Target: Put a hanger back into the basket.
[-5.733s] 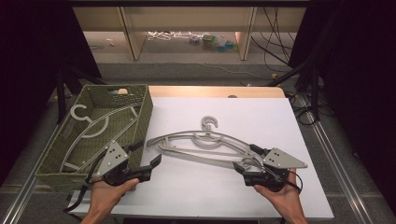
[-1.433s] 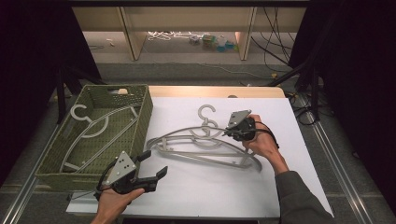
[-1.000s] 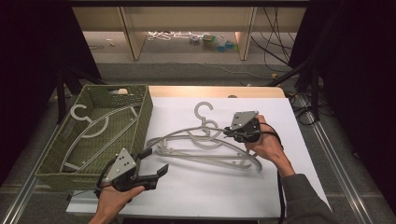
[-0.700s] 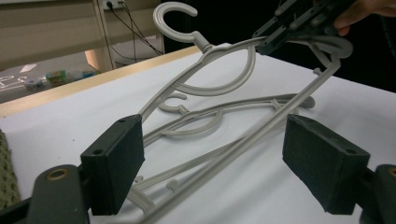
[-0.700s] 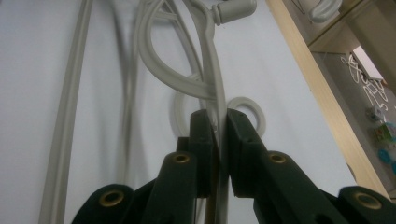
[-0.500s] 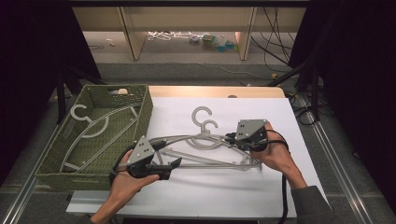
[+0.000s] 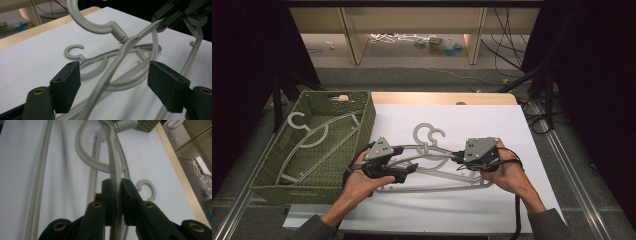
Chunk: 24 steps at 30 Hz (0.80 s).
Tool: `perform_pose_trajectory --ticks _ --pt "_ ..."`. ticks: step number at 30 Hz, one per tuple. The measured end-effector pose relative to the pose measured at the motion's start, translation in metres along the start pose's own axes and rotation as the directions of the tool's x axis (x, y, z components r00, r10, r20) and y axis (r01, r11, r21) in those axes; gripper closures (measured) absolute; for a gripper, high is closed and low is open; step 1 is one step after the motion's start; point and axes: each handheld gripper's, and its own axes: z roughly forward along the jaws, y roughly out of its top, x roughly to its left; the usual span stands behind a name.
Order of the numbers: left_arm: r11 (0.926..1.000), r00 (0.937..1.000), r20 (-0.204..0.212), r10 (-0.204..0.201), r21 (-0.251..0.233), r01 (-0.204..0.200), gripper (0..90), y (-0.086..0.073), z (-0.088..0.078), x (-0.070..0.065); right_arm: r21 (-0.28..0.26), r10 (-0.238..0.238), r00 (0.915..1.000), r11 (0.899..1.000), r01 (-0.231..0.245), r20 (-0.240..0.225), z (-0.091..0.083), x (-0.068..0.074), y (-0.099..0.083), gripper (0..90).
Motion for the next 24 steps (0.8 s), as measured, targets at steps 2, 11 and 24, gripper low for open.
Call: perform_pose_trajectory --ticks 2,11,24 --pt "0.9998 0.9999 0.008 -0.009 0.015 0.009 27.5 0.001 0.004 0.002 0.000 0.005 0.9999 1.000 -0.005 -0.012 -0.001 0.002 0.001 82.0" --pt "0.9965 0.9975 0.061 0.035 0.074 -0.040 38.6 0.003 0.015 0.002 -0.009 -0.030 0.9994 1.000 0.030 -0.017 -0.005 0.005 0.005 82.0" --pt "0.9792 0.9718 0.179 0.153 0.104 -0.174 73.4 0.006 0.017 0.002 -0.026 -0.067 0.9971 0.997 0.066 -0.037 -0.004 0.007 0.010 81.9"
